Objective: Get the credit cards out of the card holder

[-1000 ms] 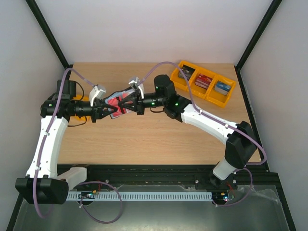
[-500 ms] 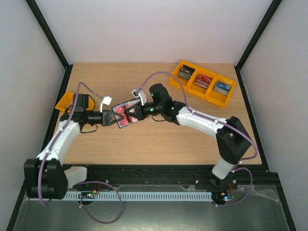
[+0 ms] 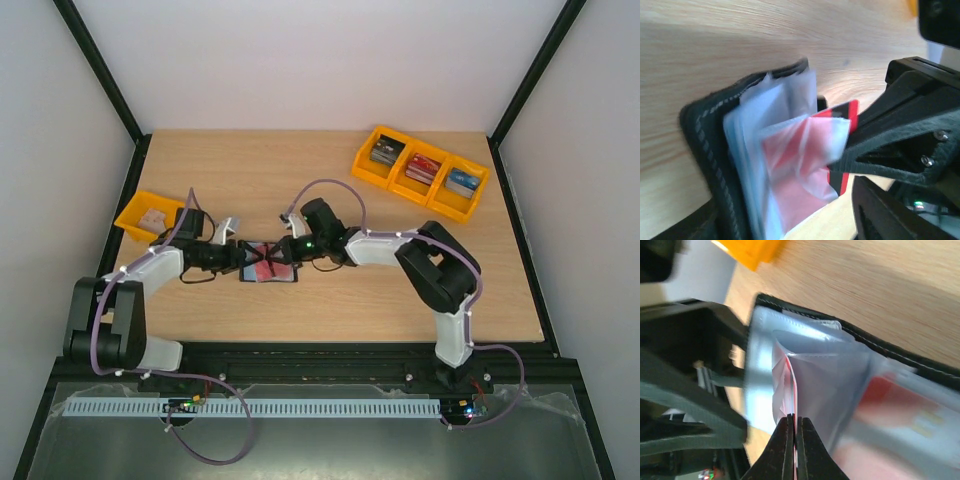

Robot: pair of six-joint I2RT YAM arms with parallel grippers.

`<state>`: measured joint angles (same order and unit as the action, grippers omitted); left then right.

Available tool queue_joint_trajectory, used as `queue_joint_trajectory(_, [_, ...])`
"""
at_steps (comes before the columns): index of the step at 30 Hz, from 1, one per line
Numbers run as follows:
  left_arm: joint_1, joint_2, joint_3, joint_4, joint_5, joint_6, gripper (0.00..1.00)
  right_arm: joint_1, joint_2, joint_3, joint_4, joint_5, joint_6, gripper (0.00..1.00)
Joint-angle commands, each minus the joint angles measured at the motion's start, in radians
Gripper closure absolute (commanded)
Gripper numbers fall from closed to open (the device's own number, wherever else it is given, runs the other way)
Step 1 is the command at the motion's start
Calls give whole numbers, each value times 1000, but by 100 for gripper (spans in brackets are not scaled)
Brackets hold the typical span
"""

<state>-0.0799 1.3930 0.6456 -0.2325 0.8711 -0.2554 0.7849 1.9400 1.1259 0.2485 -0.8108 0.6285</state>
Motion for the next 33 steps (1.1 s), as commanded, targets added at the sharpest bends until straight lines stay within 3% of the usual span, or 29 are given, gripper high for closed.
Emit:
queue_joint_trajectory(1, [11, 4, 10, 39, -166, 14, 37, -24, 81, 1, -64, 20, 40, 98])
queue_joint_trajectory(7, [75, -10, 4, 28, -255, 6, 18, -28, 114, 75, -211, 109, -38, 98])
queue_joint_trajectory(11, [89, -26, 8, 22, -275, 13, 12, -31, 70, 94, -274, 153, -74, 98])
queue_joint_trajectory(20, [93, -67, 32, 10, -230, 34, 8, -34, -32, 200, -544, 438, -196, 98])
queue_joint_trajectory(28, [102, -96, 34, 10, -206, 38, 8, -37, -18, 229, -582, 347, -224, 98])
queue_joint_trajectory(33, [114, -115, 34, 10, -191, 42, 7, -46, -136, 211, -638, 658, -282, 98])
